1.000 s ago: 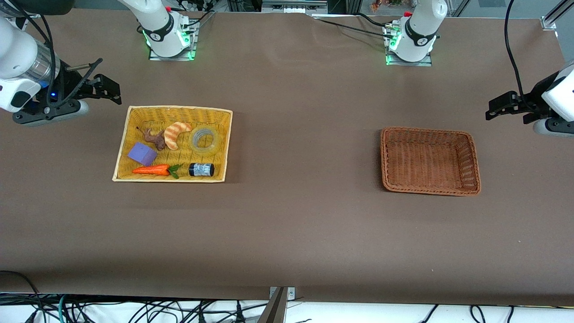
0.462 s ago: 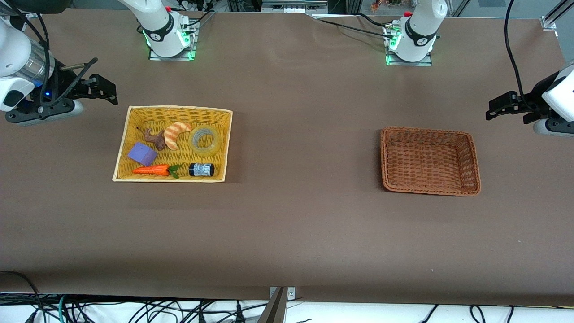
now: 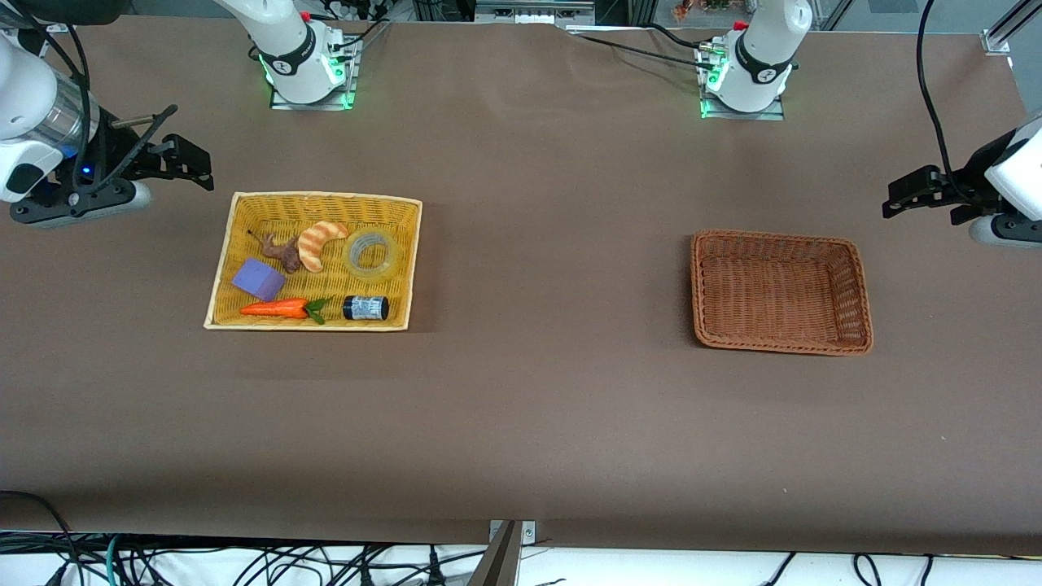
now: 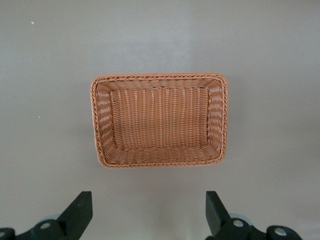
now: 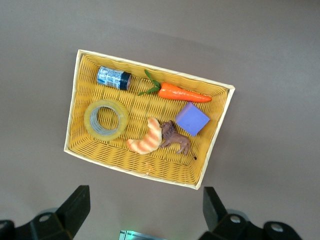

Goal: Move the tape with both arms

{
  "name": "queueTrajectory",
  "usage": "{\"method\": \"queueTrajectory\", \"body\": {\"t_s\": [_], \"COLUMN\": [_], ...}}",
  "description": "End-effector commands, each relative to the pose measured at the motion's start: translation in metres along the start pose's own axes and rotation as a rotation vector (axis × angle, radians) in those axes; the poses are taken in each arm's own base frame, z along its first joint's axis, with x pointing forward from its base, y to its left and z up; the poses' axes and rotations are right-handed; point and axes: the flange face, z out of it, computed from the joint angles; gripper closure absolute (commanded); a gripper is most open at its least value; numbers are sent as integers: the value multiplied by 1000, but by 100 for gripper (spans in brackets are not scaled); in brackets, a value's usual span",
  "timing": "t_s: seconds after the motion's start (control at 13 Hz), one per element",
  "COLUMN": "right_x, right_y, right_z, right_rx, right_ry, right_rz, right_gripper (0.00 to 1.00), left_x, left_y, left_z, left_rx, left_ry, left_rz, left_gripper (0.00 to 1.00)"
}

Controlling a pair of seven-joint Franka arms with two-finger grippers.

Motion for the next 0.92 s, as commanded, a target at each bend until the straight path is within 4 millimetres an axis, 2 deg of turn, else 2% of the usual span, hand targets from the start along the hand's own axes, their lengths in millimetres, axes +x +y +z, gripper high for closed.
{"method": "queueTrajectory", "body": {"t_s": [0.0, 0.85], "right_x": [-2, -1], "right_y": [1, -6], "right_z": [-5, 6], "right_rx": [-10, -12], "right_ry": [-3, -6], "right_rz": [-8, -9], "right_gripper": [0, 0], "left_x": [-2, -2], "left_y": [0, 0], "left_z": [-4, -4], "left_rx": [-27, -27], "left_ry": [4, 4], "left_rz": [-5, -4], "left_gripper": [0, 0]}}
